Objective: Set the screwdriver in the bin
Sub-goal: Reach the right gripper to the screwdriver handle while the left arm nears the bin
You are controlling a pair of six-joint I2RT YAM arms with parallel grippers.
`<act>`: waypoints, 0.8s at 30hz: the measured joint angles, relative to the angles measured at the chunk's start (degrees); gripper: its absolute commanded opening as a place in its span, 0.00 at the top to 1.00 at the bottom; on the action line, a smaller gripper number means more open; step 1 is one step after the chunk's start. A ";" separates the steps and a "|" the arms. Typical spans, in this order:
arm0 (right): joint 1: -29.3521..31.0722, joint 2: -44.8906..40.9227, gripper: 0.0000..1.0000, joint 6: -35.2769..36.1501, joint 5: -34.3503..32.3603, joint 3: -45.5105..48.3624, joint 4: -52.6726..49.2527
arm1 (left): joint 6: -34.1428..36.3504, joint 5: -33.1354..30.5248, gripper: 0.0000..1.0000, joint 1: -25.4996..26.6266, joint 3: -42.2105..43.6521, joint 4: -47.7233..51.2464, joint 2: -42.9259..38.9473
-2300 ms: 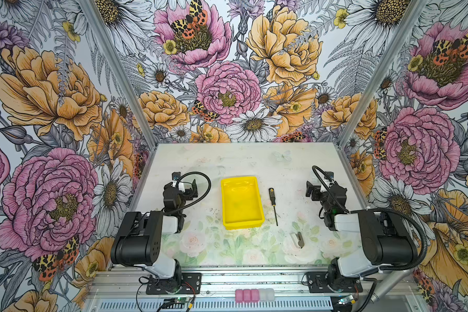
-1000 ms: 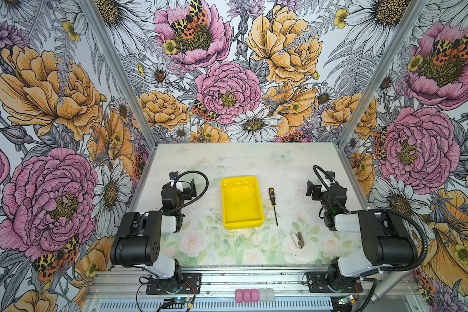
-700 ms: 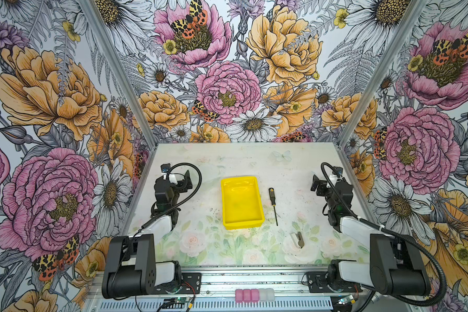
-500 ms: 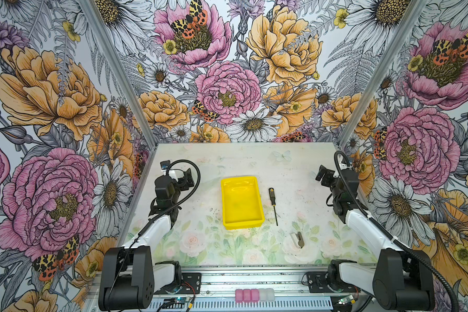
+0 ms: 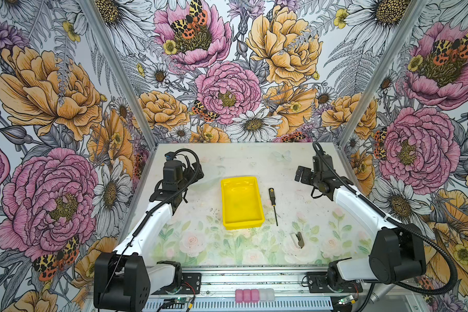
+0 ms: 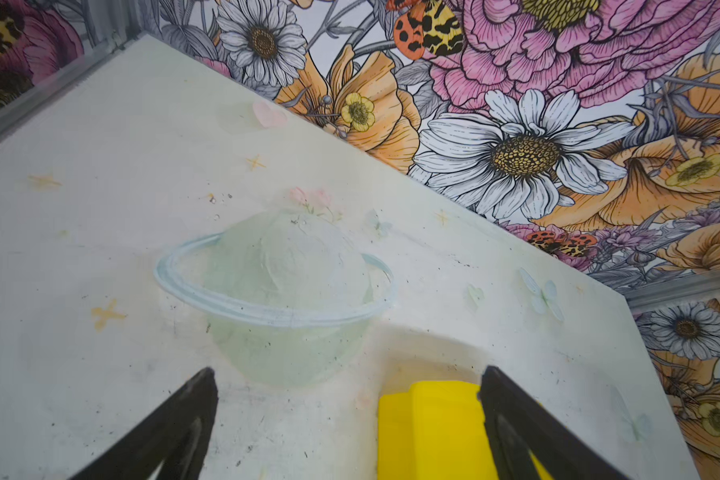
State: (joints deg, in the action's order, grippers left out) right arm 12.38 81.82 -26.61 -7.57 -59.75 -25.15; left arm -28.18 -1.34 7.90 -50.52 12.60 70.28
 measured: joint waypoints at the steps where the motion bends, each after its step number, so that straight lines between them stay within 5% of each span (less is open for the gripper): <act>1: 1.64 1.31 0.01 -0.46 -0.46 -1.31 -1.64 | -0.48 0.44 0.01 0.90 -1.03 1.33 0.87; 13: 13.66 12.28 0.00 -5.84 -3.34 -9.31 -9.18 | -2.56 2.69 0.01 11.04 -2.16 8.68 3.26; 24: 17.20 24.63 0.00 -6.45 -3.34 -15.67 -10.23 | -2.69 2.64 0.01 12.31 0.00 9.14 1.97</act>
State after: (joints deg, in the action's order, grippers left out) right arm 29.58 106.45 -33.06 -10.92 -75.42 -35.38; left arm -30.87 1.30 20.21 -50.52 21.74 72.25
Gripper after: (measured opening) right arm 0.995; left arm 0.986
